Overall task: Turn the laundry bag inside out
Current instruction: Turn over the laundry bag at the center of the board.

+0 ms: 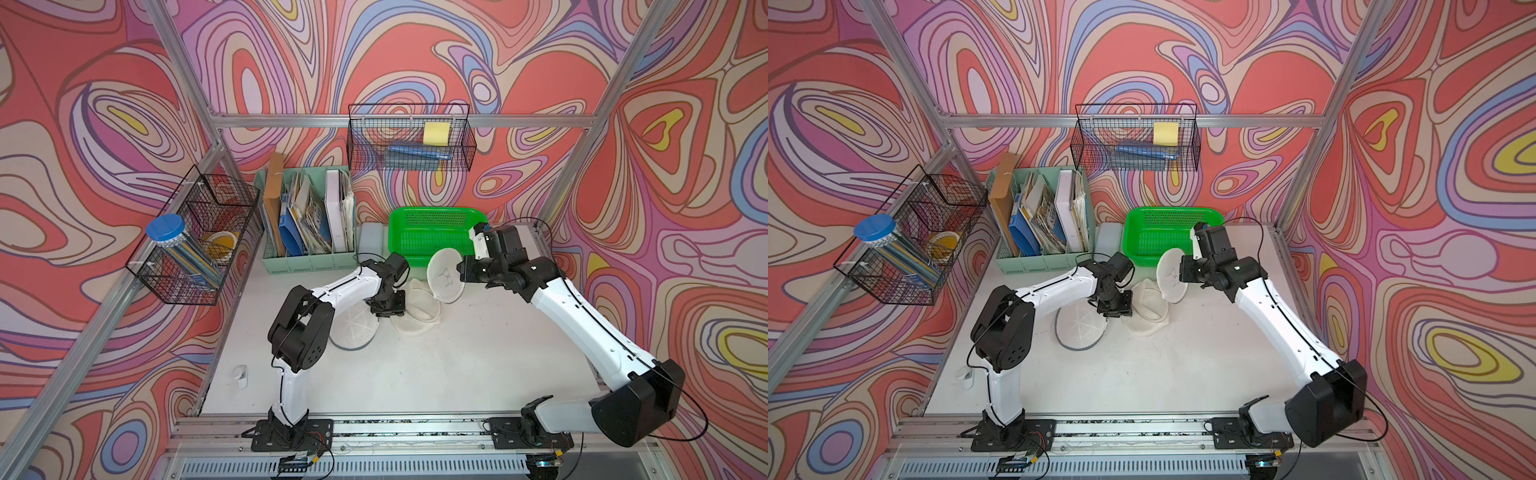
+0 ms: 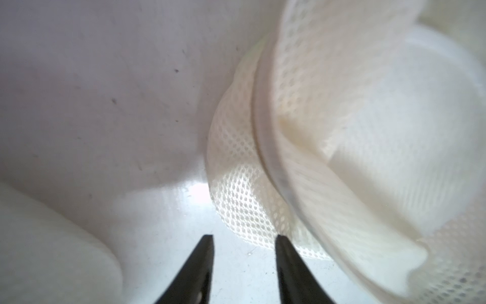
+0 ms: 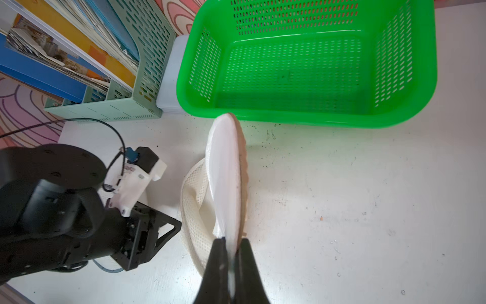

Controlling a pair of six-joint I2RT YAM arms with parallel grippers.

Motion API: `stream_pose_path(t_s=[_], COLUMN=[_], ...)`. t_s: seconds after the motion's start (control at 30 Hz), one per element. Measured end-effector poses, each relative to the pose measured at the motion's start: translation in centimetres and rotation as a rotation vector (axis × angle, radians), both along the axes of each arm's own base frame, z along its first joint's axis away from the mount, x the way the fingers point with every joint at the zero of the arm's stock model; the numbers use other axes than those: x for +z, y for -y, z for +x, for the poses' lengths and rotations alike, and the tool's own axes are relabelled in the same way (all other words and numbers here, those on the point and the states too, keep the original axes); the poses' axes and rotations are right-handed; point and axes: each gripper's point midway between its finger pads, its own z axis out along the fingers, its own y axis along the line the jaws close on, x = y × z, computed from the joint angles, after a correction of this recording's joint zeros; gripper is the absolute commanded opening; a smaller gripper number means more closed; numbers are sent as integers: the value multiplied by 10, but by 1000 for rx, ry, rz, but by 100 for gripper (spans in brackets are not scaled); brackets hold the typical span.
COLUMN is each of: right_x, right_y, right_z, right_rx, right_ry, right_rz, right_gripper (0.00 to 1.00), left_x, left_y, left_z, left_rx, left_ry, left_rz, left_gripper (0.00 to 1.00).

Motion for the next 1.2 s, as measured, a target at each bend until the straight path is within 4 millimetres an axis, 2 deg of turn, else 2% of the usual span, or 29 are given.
stream_pose_path(t_s=[0.1,0.2,0.27,0.3,0.33,0.43,0.57,0.73,0.97,1.2], right_x=[-1,-1,-1,-2,-3,-5,-5,-6,-2,28], right_y=[2,4,4,4,4,3,2,0,-4,-4], right_z=[-1,-4,-5,-5,-5,-4,-3,-4,-8,-20], right_rx=[-5,-11,-16,-17,-19,-23,-25,-25,-17,1], right_ry=[13,29,35,37,38,39,41,43,42,79], right_rz=[1,7,15,17,21,28,42,62,101,136], right_gripper=[0,0,0,0,0,0,0,0,0,0], left_x=[16,39,55,61,66,71,58,27,-7,-31], left_y=[-13,-17,-8,-1,8,35,72,95,97,93], left_z=[4,6,7,8,9,10,8,3,14,28], left_rx=[21,34,40,45,52,77,99,143,243,311], left_ry=[31,63,77,77,73,41,-28,-119,-163,-164], left_rz=[9,-11,-74,-115,-164,-290,-390,-410,-357,-268], left_gripper=[55,37,23,20,17,3,0,0,0,0])
